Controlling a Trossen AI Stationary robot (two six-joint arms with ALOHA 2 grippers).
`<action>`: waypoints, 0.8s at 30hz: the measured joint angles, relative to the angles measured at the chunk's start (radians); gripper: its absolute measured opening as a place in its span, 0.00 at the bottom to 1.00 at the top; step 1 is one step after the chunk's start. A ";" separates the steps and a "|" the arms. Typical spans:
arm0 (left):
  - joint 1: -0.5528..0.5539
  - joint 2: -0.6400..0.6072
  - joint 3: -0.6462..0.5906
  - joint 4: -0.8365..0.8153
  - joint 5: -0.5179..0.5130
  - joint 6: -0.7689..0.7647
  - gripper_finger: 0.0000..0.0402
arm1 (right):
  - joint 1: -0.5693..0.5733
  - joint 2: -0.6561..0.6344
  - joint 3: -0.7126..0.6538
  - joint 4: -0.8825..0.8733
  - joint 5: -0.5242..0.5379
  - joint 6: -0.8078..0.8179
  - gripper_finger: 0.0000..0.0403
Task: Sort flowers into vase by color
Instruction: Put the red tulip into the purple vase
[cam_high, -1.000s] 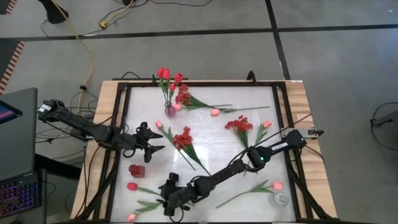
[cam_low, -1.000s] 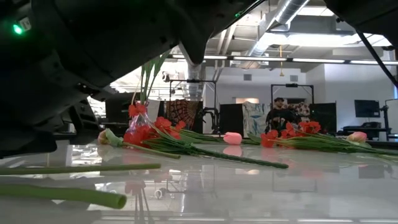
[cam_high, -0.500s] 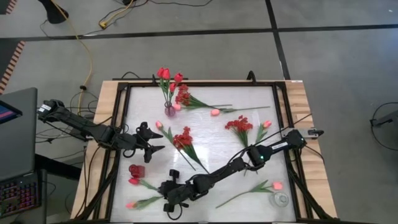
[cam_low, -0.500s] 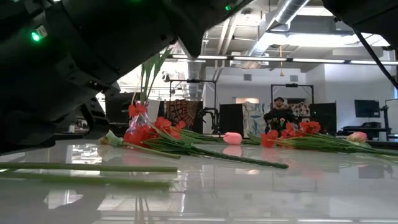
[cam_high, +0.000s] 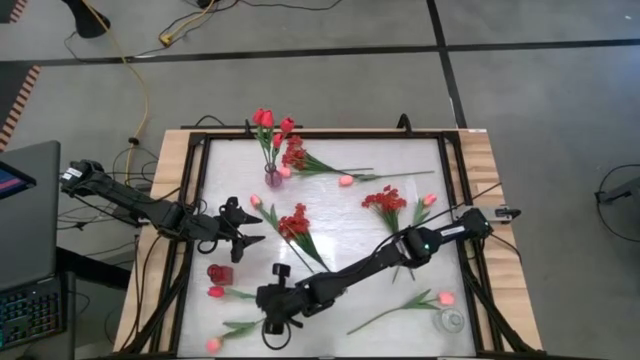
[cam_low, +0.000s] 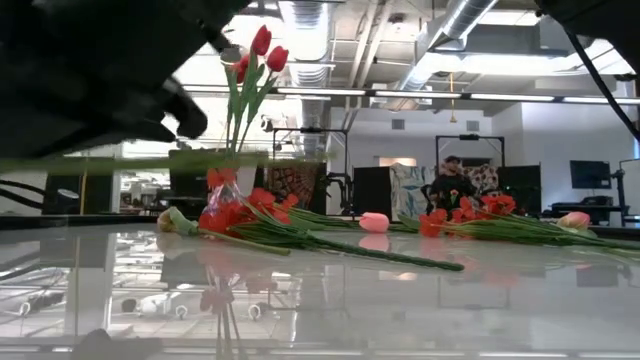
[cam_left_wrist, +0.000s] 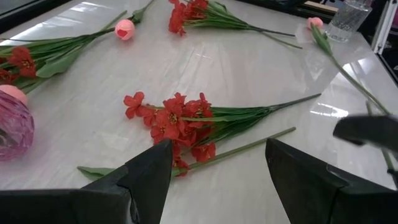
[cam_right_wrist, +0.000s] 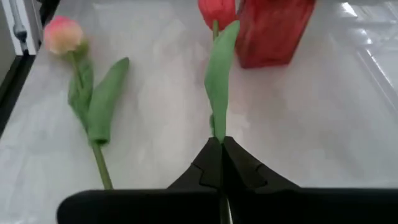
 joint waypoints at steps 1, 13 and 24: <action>0.000 0.000 0.000 -0.001 0.000 0.000 0.61 | -0.004 -0.008 0.001 -0.018 0.001 -0.004 0.08; 0.000 0.000 0.000 -0.011 0.000 0.000 0.61 | -0.015 -0.082 0.001 -0.343 0.140 0.020 0.07; 0.000 0.000 0.000 -0.008 -0.001 -0.007 0.61 | -0.013 -0.125 0.000 -0.581 0.175 0.074 0.07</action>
